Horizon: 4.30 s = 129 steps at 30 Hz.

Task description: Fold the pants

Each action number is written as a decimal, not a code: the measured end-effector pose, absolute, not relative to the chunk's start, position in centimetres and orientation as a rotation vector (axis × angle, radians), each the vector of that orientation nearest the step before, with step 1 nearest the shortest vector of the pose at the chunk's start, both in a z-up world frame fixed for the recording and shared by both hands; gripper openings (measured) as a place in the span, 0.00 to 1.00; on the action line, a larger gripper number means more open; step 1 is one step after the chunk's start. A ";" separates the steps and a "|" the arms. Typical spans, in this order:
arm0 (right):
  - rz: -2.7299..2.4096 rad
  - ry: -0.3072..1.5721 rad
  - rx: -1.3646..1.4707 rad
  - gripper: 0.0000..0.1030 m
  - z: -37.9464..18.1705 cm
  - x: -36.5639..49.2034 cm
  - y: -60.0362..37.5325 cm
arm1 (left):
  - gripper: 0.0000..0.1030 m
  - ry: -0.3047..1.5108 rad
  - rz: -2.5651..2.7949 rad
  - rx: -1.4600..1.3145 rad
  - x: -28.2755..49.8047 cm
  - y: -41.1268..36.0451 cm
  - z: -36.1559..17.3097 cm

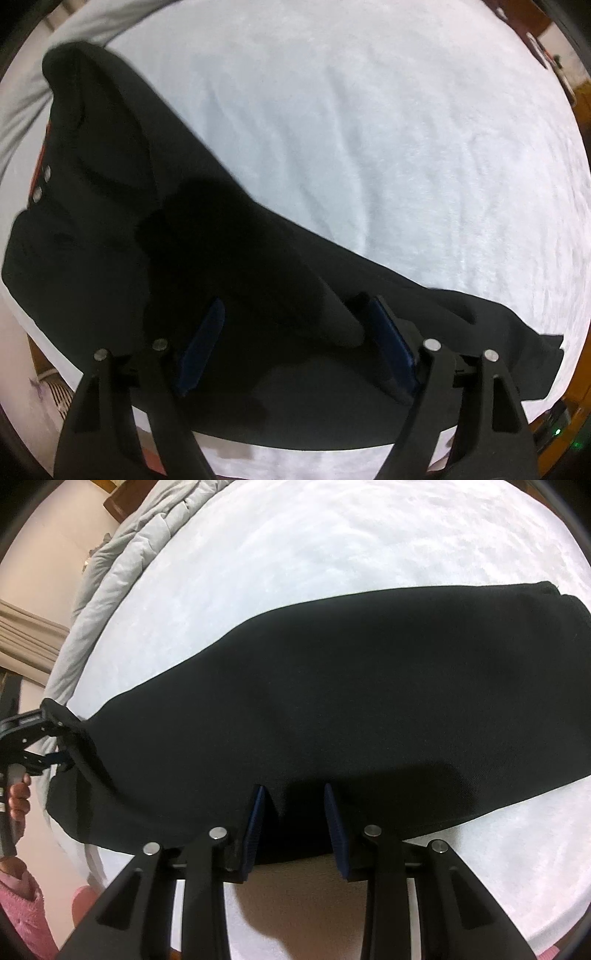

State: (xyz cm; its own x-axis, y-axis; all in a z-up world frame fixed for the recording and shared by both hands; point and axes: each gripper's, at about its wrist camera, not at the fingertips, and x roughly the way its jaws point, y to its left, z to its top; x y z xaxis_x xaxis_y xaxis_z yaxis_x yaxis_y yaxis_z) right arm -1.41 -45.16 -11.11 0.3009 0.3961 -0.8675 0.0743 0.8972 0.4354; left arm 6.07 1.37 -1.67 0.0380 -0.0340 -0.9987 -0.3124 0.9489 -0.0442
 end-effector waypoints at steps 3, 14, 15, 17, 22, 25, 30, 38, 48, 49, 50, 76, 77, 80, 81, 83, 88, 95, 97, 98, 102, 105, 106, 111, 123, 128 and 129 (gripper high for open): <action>0.229 1.256 0.448 0.32 -11.3 -1.2 -45.3 | 0.23 1.551 0.190 -0.382 5.6 2.1 -2.6; 0.255 1.271 0.479 0.31 -11.2 -0.5 -45.1 | 0.09 1.255 0.212 -0.437 -5.4 2.0 0.5; 0.258 1.274 0.478 0.31 -11.2 -0.5 -45.1 | 0.09 1.234 0.219 -0.416 -6.9 1.5 0.5; 0.260 1.278 0.481 0.31 -11.0 -0.4 -45.2 | 0.09 1.222 0.235 -0.400 -9.2 0.8 0.0; 0.261 1.271 0.417 0.36 -10.2 -0.2 -44.0 | 0.10 1.198 0.236 -0.414 -11.0 0.1 -2.9; 0.264 1.246 0.368 0.43 -9.3 -0.4 -42.9 | 0.10 1.158 0.240 -0.469 -9.6 0.2 -3.2; 0.230 1.279 0.256 0.46 -9.1 -0.3 -41.5 | 0.22 1.154 0.231 -0.475 -9.4 0.1 -4.2; 0.232 1.252 0.286 0.48 -8.1 -0.5 -41.2 | 0.74 1.154 0.226 -0.551 -11.0 5.5 -2.6; 0.409 1.255 0.069 0.47 -5.9 -1.8 -27.8 | 0.76 1.176 0.327 -0.605 -10.0 15.0 -1.5; 0.410 1.260 0.057 0.47 -6.1 -2.0 -27.4 | 0.75 1.172 0.323 -0.641 -9.7 15.9 -1.7; 0.416 1.273 0.046 0.47 -6.6 -2.3 -27.0 | 0.75 1.168 0.321 -0.666 -9.8 16.6 -1.8; 0.380 1.306 0.010 0.55 -8.8 -1.1 -26.8 | 0.13 0.948 0.345 -0.757 -13.4 19.9 1.6; 0.383 1.308 0.014 0.55 -8.8 -1.0 -26.8 | 0.13 0.931 0.361 -0.725 -14.5 19.4 2.1; 0.384 1.311 0.018 0.56 -8.8 -0.9 -26.9 | 0.14 0.927 0.409 -0.637 -16.4 17.6 2.0; 0.383 1.311 0.012 0.56 -8.9 -0.8 -26.8 | 0.14 0.959 0.419 -0.593 -16.3 17.2 1.0; 0.382 1.308 0.004 0.57 -8.8 -0.8 -26.7 | 0.16 1.021 0.433 -0.588 -15.9 17.8 -1.4; 0.389 1.309 0.005 0.57 -8.8 -0.8 -26.7 | 0.19 1.037 0.432 -0.621 -14.9 18.9 -3.3; 0.379 1.303 -0.029 0.58 -8.7 -0.7 -26.0 | 0.23 1.085 0.370 -0.559 -14.3 19.2 -0.9; 0.378 1.305 -0.025 0.58 -8.6 -0.7 -25.9 | 0.25 1.074 0.369 -0.495 -14.4 18.4 0.8; 0.376 1.303 -0.022 0.58 -8.5 -0.6 -25.9 | 0.26 1.060 0.362 -0.460 -14.4 17.7 1.5; 0.350 1.268 -0.051 0.58 -7.2 -0.8 -25.5 | 0.36 1.011 0.314 -0.378 -13.1 15.9 3.4; 0.358 1.256 -0.045 0.58 -5.8 -0.8 -24.9 | 0.38 1.052 0.283 -0.384 -11.4 15.4 2.3; 0.358 1.251 -0.051 0.58 -5.4 -0.9 -24.6 | 0.38 1.066 0.276 -0.392 -11.1 15.4 1.7; 0.354 1.266 -0.057 0.58 -5.7 -0.5 -23.3 | 0.38 1.118 0.267 -0.405 -10.3 15.3 -1.0; 0.374 1.213 -0.100 0.59 -4.0 0.2 -21.2 | 0.57 1.130 0.238 -0.395 -9.4 15.1 -2.6; 0.497 1.200 -0.054 0.59 -3.7 2.1 -17.8 | 0.57 1.097 0.282 -0.436 -8.9 16.4 -1.9; 0.515 1.198 -0.047 0.59 -4.0 2.7 -16.8 | 0.57 1.106 0.288 -0.445 -8.6 16.7 -2.0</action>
